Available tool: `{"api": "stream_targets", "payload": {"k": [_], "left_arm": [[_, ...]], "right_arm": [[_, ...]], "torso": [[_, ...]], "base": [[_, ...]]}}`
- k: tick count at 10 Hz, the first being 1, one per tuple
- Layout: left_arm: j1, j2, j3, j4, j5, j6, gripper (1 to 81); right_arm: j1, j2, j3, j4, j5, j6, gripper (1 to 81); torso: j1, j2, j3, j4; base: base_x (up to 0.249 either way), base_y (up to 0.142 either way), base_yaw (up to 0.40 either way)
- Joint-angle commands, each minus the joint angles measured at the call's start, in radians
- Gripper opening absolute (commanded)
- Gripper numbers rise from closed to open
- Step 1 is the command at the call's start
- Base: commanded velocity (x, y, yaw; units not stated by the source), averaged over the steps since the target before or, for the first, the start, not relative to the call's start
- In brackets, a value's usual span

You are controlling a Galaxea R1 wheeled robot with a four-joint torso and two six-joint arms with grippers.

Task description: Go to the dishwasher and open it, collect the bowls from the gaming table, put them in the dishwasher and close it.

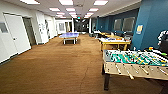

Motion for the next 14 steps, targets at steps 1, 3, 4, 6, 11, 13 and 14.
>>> {"api": "stream_targets", "payload": {"k": [1,3,4,6,11,13,14], "left_arm": [[-0.043,-0.01,0.001,0.003,0.046,0.001,81.1],[-0.043,-0.001,0.0,0.0,0.048,-0.001,81.1],[-0.043,0.006,-0.012,0.005,0.048,-0.001,81.1],[-0.044,0.031,-0.062,-0.001,0.049,-0.001,81.1],[-0.043,0.059,-0.097,-0.003,0.049,-0.006,81.1],[-0.04,0.06,-0.097,-0.003,0.048,-0.006,81.1],[-0.038,0.06,-0.097,-0.003,0.048,-0.006,81.1]], "right_arm": [[0.052,-0.005,0.01,-0.015,-0.048,-0.002,81.1],[0.052,-0.002,0.008,-0.017,-0.048,-0.001,81.1],[0.049,0.001,0.005,-0.018,-0.048,-0.002,81.1],[0.044,0.016,-0.016,-0.026,-0.046,-0.002,81.1],[0.04,0.04,-0.042,-0.037,-0.046,-0.002,81.1],[0.037,0.044,-0.044,-0.037,-0.046,-0.002,81.1],[0.037,0.044,-0.041,-0.037,-0.046,-0.002,81.1]], "torso": [[0.0,0.0,0.0,0.0],[0.0,0.0,0.0,0.0],[0.0,0.0,0.0,0.0],[0.0,0.0,0.0,0.0],[0.0,0.0,0.0,0.0],[0.0,0.0,0.0,0.0],[0.0,0.0,0.0,0.0]], "base": [[0.0,0.0,0.0],[0.0,0.0,0.0],[0.0,0.0,0.0],[0.0,0.0,0.0],[0.0,0.0,0.0],[0.041,0.0,0.0],[0.09,0.0,0.0]]}}
